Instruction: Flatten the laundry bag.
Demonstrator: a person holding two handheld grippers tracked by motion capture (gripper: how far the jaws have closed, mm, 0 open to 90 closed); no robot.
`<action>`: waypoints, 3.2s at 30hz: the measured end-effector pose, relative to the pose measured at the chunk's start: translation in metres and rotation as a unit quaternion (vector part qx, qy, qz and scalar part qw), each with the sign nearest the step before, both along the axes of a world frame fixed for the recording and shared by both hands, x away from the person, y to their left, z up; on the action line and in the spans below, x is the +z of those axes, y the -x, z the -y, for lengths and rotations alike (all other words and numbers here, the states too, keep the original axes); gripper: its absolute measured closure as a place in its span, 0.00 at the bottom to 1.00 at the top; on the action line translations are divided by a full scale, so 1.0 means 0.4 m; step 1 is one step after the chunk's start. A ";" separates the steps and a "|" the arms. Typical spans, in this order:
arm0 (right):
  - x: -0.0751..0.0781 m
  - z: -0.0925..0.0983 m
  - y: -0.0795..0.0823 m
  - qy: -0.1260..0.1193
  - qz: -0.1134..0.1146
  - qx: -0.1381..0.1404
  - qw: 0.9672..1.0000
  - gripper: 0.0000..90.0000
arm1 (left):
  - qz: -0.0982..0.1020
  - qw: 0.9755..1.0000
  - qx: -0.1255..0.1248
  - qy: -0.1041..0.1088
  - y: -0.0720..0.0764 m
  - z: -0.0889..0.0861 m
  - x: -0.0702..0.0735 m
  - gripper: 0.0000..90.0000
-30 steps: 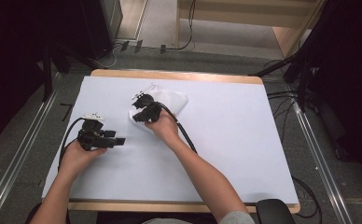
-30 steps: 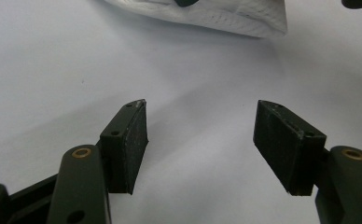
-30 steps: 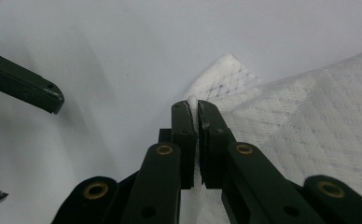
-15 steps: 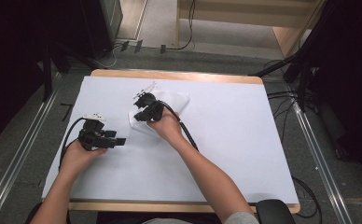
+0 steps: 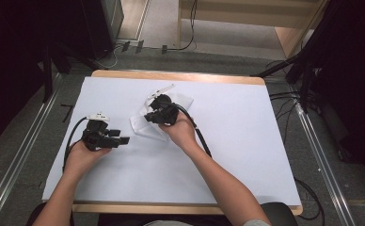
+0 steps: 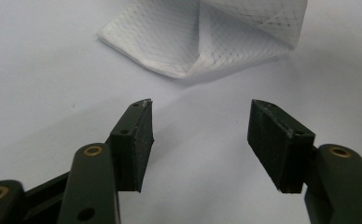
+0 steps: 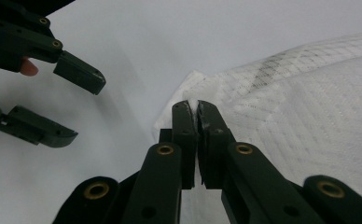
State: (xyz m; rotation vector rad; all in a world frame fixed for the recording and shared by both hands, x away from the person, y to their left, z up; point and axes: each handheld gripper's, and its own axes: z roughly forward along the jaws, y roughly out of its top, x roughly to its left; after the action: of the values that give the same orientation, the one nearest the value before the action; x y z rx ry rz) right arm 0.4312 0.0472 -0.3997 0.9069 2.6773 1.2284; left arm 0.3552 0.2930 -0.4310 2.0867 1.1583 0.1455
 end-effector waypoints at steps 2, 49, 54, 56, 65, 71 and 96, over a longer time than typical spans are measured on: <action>0.002 0.013 0.007 -0.002 0.002 -0.006 1.000 0.99 | -0.007 1.000 0.000 0.003 -0.006 0.008 -0.001 0.52; -0.014 0.247 0.080 -0.017 0.010 -0.066 0.998 0.99 | -0.012 0.999 -0.034 -0.018 -0.104 0.141 -0.065 0.98; -0.019 0.274 0.091 -0.018 0.006 -0.071 0.997 0.99 | -0.014 0.999 -0.033 -0.016 -0.104 0.140 -0.066 0.98; -0.027 0.291 0.099 -0.022 0.008 -0.075 0.997 0.99 | -0.014 0.999 -0.034 -0.015 -0.105 0.140 -0.066 0.98; -0.051 0.341 0.121 -0.027 -0.009 -0.088 0.996 0.99 | -0.015 0.999 -0.036 -0.016 -0.106 0.139 -0.066 0.98; -0.063 0.355 0.137 -0.026 -0.015 -0.090 0.996 0.99 | -0.019 0.999 -0.038 -0.015 -0.110 0.139 -0.065 0.98; -0.008 0.438 0.162 -0.056 0.007 -0.109 0.992 0.68 | -0.035 0.999 -0.024 0.023 -0.118 0.120 -0.036 0.72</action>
State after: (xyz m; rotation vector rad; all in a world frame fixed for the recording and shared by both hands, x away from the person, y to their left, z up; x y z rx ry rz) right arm 0.3665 -0.1281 -0.4031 1.1639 2.4397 1.3378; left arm 0.4023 0.2450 -0.4453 2.0916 1.1410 0.0237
